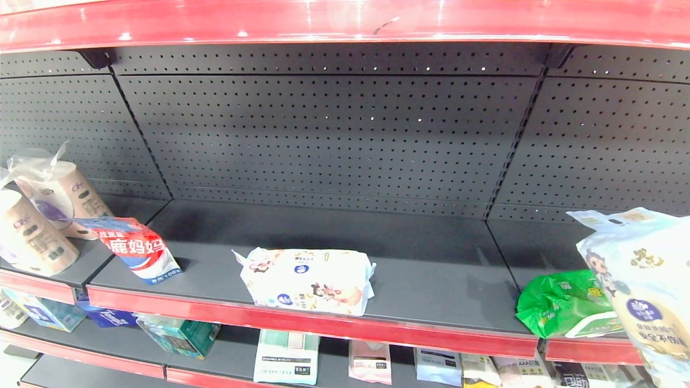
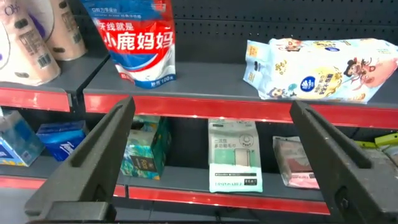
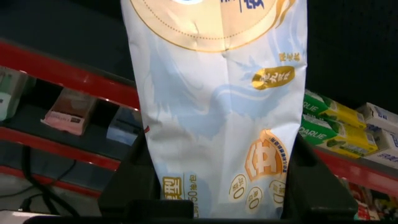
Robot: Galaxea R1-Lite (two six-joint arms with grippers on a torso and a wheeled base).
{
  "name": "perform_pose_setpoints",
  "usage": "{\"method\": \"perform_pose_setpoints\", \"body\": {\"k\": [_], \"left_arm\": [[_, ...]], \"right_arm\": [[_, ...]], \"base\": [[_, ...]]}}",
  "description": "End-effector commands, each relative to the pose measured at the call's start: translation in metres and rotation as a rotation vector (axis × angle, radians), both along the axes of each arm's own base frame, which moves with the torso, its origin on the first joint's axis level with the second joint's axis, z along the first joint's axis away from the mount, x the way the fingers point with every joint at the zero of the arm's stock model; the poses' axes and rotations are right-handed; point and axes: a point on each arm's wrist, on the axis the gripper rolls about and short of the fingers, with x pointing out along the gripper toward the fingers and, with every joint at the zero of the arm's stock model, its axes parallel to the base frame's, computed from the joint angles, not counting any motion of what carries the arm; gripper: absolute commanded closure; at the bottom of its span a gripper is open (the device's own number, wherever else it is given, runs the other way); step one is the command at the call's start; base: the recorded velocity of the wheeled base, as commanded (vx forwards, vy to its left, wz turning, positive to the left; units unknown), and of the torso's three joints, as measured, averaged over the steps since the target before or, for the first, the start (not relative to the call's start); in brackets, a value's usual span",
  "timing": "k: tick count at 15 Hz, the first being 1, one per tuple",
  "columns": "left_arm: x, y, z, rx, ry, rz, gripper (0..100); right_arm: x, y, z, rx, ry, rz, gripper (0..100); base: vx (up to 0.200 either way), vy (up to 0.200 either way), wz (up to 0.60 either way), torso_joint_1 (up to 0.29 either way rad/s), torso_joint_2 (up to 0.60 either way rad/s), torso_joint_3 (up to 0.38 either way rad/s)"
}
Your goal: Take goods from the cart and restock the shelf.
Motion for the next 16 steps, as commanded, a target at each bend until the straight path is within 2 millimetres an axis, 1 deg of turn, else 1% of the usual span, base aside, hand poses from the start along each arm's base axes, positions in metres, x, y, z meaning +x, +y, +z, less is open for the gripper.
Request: {"method": "perform_pose_setpoints", "body": {"k": [1,2,4,5,6,7,9,11,12,16], "left_arm": [[0.000,0.000,0.000,-0.001,0.001,0.000,0],[0.000,0.000,0.000,-0.001,0.001,0.000,0],[0.000,0.000,0.000,-0.001,0.001,0.000,0],[0.000,0.000,0.000,-0.001,0.001,0.000,0],[0.000,0.000,0.000,-0.001,0.001,0.000,0],[0.000,0.000,0.000,-0.001,0.001,0.000,0],[0.000,0.000,0.000,-0.001,0.001,0.000,0],[0.000,0.000,0.000,-0.001,0.001,0.000,0],[0.000,0.000,0.000,-0.001,0.001,0.000,0],[0.000,0.000,0.000,-0.001,0.001,0.000,0]], "right_arm": [[0.021,0.000,0.012,0.000,0.090,0.079,100],[0.036,0.001,0.021,0.003,0.108,0.110,100],[0.068,0.006,0.032,0.011,0.136,0.167,100],[0.075,0.007,0.033,0.013,0.142,0.179,100],[0.100,0.009,0.035,0.017,0.158,0.199,100],[0.115,0.010,0.037,0.010,0.148,0.203,100],[0.133,0.012,0.043,0.023,0.146,0.205,100],[0.154,0.016,0.041,0.031,0.198,0.250,100],[0.167,0.021,0.039,0.028,0.227,0.286,100],[0.207,0.039,0.040,0.027,0.276,0.353,100]], "base": [[0.000,0.000,0.00,0.000,0.00,0.000],[0.000,0.000,0.00,0.000,0.00,0.000],[0.000,0.000,0.00,0.000,0.00,0.000],[0.000,0.000,0.00,0.000,0.00,0.000],[0.000,0.000,0.00,0.000,0.00,0.000],[0.000,0.000,0.00,0.000,0.00,0.000],[0.000,0.000,0.00,0.000,0.00,0.000],[0.000,0.000,0.00,0.000,0.00,0.000],[0.000,0.000,0.00,0.000,0.00,0.000],[0.000,0.000,0.00,0.000,0.00,0.000]]}}
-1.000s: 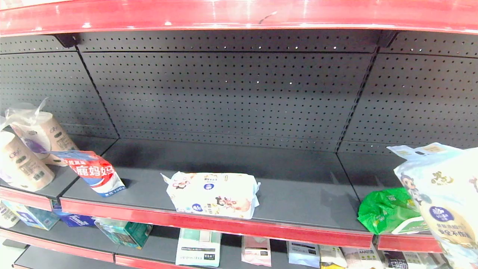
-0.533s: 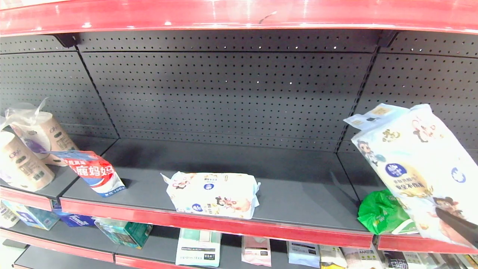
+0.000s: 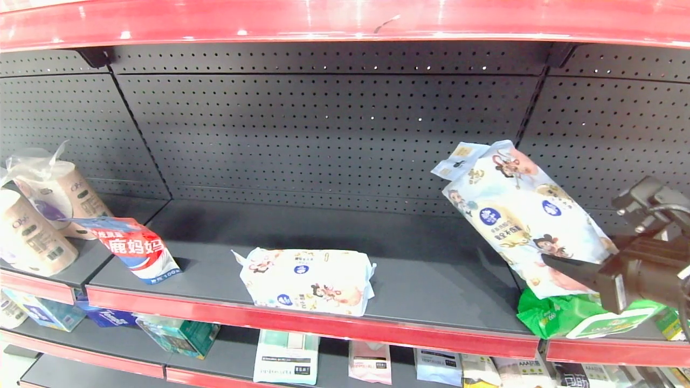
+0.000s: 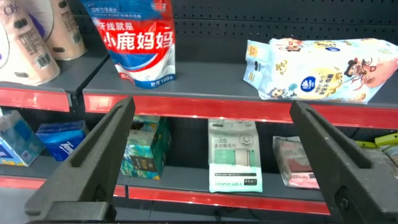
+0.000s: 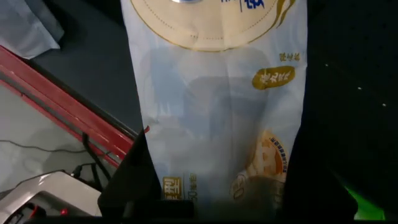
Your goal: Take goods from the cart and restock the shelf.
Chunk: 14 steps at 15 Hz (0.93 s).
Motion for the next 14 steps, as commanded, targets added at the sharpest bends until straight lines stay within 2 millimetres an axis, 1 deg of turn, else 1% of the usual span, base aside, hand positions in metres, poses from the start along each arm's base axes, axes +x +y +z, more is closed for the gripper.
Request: {"method": "perform_pose_setpoints", "body": {"k": [1,3,6,7,9,10,12,14], "left_arm": [[0.000,0.000,0.000,0.000,0.001,0.000,0],[0.000,0.000,0.000,0.000,0.001,0.000,0],[0.000,0.000,0.000,0.000,0.001,0.000,0],[0.000,0.000,0.000,0.000,0.001,0.000,0],[0.000,0.000,0.000,0.000,0.001,0.000,0],[0.000,0.000,0.000,0.000,0.001,0.000,0],[0.000,0.000,0.000,0.000,0.001,0.000,0],[0.000,0.000,0.000,0.000,0.001,0.000,0]], "right_arm": [[0.031,0.014,-0.010,-0.012,0.070,0.056,100],[0.048,0.028,-0.013,-0.011,0.075,0.103,100],[0.071,0.035,-0.020,0.007,0.030,0.104,100],[0.077,0.036,-0.019,0.001,0.020,0.110,100],[0.089,0.040,-0.024,0.017,0.038,0.133,100],[0.094,0.042,-0.023,0.040,0.038,0.172,100],[0.105,0.046,-0.027,0.069,0.053,0.261,100],[0.120,0.054,-0.032,0.018,0.033,0.315,100]], "base": [[0.000,0.000,0.00,0.000,0.00,0.000],[0.000,0.000,0.00,0.000,0.00,0.000],[0.000,0.000,0.00,0.000,0.00,0.000],[0.000,0.000,0.00,0.000,0.00,0.000],[0.000,0.000,0.00,0.000,0.00,0.000],[0.000,0.000,0.00,0.000,0.00,0.000],[0.000,0.000,0.00,0.000,0.00,0.000],[0.000,0.000,0.00,0.000,0.00,0.000]]}}
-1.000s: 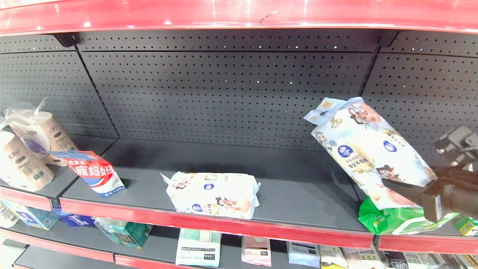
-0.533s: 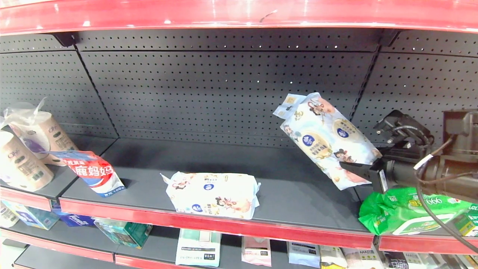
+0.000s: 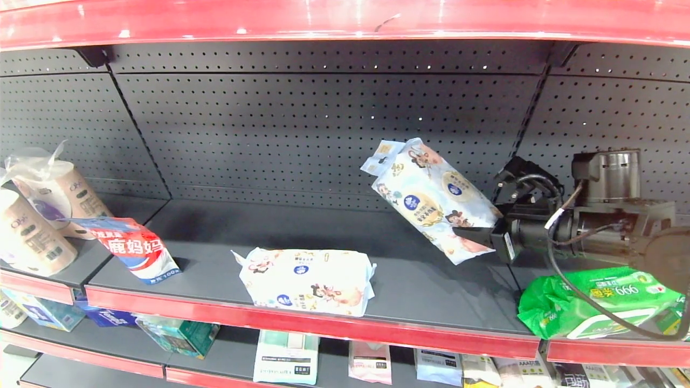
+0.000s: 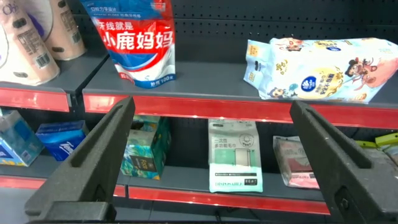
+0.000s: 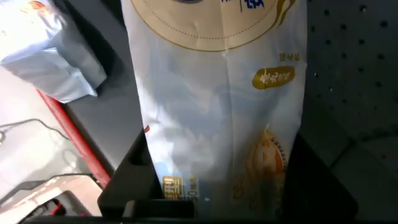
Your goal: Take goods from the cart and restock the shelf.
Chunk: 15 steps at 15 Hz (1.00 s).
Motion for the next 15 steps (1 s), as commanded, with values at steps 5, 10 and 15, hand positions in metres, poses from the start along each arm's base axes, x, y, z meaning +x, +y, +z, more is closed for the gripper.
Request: {"method": "perform_pose_setpoints", "body": {"k": [5,10,15], "left_arm": [[0.000,0.000,0.000,0.000,0.001,0.000,0],[0.000,0.000,0.000,0.000,0.001,0.000,0],[0.000,0.000,0.000,0.000,0.001,0.000,0]], "right_arm": [[0.037,0.014,-0.023,-0.087,-0.009,0.073,100],[0.048,0.025,-0.027,-0.096,-0.014,0.083,100],[0.057,0.042,-0.032,-0.100,-0.017,0.108,100]], "base": [[0.000,0.000,0.00,0.000,0.00,0.000],[0.000,0.000,0.00,0.000,0.00,0.000],[0.000,0.000,0.00,0.000,0.00,0.000]]}}
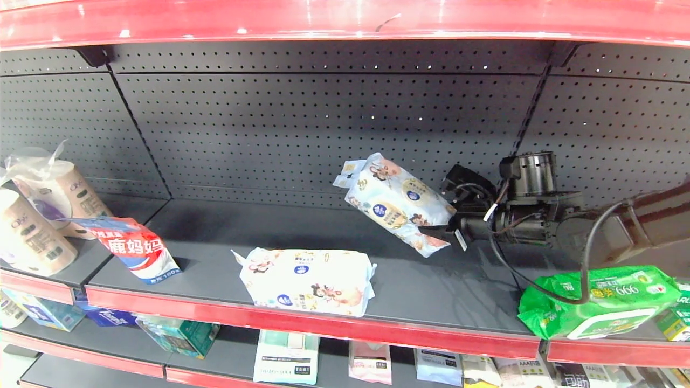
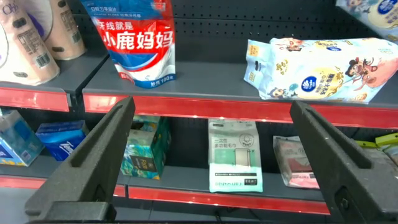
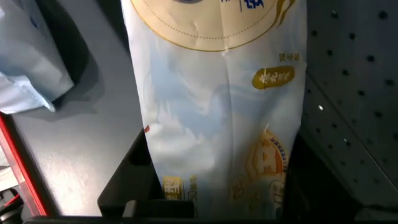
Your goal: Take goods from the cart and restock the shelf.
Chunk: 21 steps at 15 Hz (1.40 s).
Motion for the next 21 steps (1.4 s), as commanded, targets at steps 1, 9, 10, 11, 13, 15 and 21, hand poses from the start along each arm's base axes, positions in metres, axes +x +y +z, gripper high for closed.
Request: {"method": "perform_pose_setpoints", "body": {"k": [1,9,10,11,13,15,21], "left_arm": [[0.000,0.000,0.000,0.000,0.001,0.000,0],[0.000,0.000,0.000,0.000,0.001,0.000,0],[0.000,0.000,0.000,0.000,0.001,0.000,0],[0.000,0.000,0.000,0.000,0.001,0.000,0],[0.000,0.000,0.000,0.000,0.001,0.000,0],[0.000,0.000,0.000,0.000,0.001,0.000,0],[0.000,0.000,0.000,0.000,0.001,0.000,0]], "right_arm": [[0.002,0.007,-0.005,-0.003,0.011,0.018,100],[0.004,0.039,-0.024,-0.031,0.043,0.072,100],[0.005,0.040,-0.025,-0.032,0.043,0.072,100],[0.007,0.042,-0.024,-0.029,0.037,0.075,100],[0.010,0.043,-0.025,-0.030,0.031,0.077,100],[0.010,0.044,-0.027,-0.034,0.037,0.083,0],[0.010,0.049,-0.029,-0.024,0.029,0.088,0]], "base": [[0.000,0.000,0.00,0.000,0.00,0.000],[0.000,0.000,0.00,0.000,0.00,0.000],[0.000,0.000,0.00,0.000,0.00,0.000],[0.000,0.000,0.00,0.000,0.00,0.000],[0.000,0.000,0.00,0.000,0.00,0.000],[0.000,0.000,0.00,0.000,0.00,0.000],[0.000,0.000,0.00,0.000,0.00,0.000]]}}
